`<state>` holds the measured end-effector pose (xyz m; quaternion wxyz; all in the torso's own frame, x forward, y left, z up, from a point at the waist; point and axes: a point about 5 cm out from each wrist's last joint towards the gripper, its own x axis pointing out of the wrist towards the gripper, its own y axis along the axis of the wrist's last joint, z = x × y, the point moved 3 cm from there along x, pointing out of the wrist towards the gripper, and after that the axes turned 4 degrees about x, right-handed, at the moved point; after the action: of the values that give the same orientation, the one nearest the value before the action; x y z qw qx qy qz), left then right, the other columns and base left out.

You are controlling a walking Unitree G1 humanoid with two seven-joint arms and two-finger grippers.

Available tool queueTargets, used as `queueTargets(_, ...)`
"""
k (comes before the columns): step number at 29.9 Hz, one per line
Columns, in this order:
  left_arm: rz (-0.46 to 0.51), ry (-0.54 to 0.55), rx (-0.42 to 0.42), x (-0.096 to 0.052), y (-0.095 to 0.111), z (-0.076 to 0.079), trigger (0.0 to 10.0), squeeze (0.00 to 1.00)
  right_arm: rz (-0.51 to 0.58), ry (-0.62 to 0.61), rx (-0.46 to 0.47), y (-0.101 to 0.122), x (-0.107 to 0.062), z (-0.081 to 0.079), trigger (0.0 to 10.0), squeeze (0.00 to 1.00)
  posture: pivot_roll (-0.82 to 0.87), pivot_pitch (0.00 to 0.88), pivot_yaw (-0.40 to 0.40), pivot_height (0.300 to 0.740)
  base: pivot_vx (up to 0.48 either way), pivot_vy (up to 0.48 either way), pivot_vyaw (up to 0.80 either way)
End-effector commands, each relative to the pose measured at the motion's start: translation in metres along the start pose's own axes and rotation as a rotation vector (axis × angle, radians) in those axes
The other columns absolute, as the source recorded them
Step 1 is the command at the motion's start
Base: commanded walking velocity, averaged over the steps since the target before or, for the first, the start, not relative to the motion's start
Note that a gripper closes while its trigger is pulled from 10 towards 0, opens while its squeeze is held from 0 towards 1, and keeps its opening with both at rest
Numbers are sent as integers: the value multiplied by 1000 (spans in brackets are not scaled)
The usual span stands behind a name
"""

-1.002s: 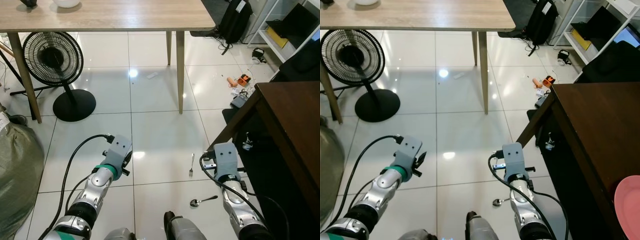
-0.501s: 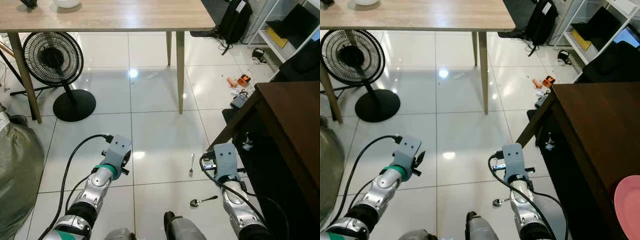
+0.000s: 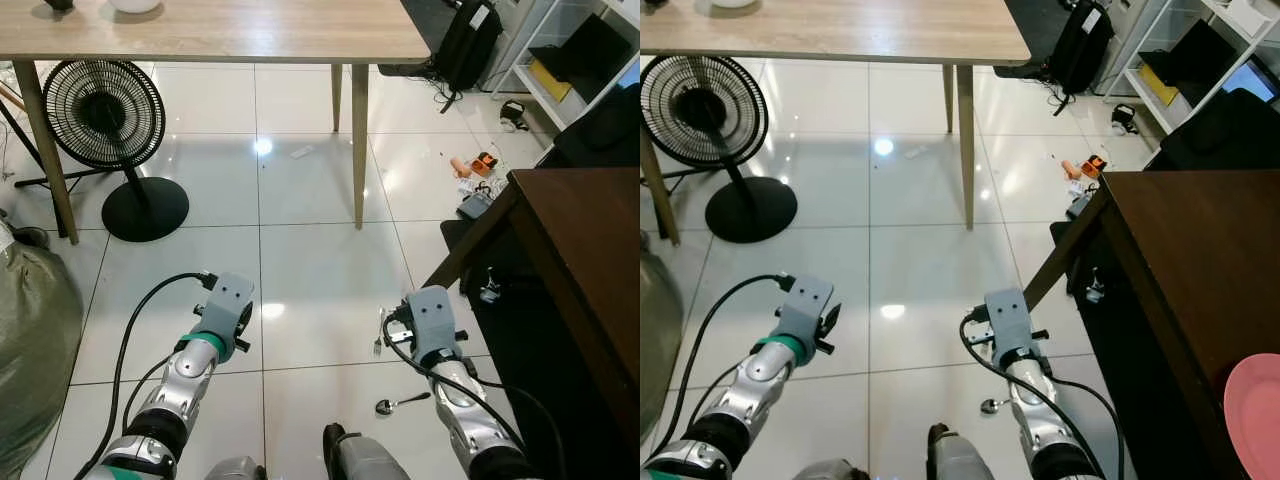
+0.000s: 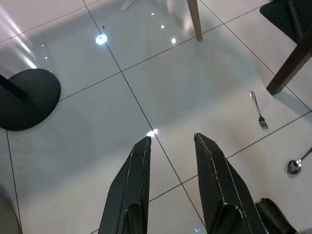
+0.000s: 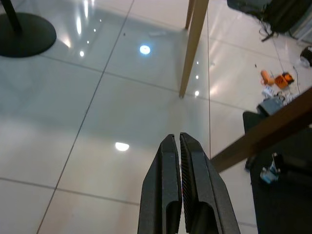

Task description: Setting the table

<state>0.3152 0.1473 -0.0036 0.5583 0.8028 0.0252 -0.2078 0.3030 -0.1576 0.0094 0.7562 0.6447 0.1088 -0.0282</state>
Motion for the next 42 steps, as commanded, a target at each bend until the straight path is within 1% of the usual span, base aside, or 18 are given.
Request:
queueTargets(1, -9, -15, 21, -1, -4, 5, 10000, 0, -23, -11, 4, -7, -3, 3, 10000, 0, 101, 54, -11, 740, 0, 0, 0)
queueTargets(10, -10, -15, 25, -1, -4, 4, 10000, 0, -24, -19, 15, -8, -3, 4, 10000, 0, 99, 55, -6, 740, 0, 0, 0)
queueTargets(14, -12, -11, 14, -1, -4, 5, 10000, 0, -27, -21, 13, -9, -5, 5, 10000, 0, 93, 58, -13, 740, 0, 0, 0)
queueTargets(21, -12, -8, 10, -1, -4, 5, 10000, 0, -28, -27, 9, -10, -5, 8, 10000, 0, 94, 58, -13, 740, -363, 0, 0)
queueTargets(42, -11, -16, 16, 0, -4, 6, 10000, 0, -26, -37, 5, -9, -4, 10, 10000, 0, 88, 54, -8, 740, -365, 0, 0)
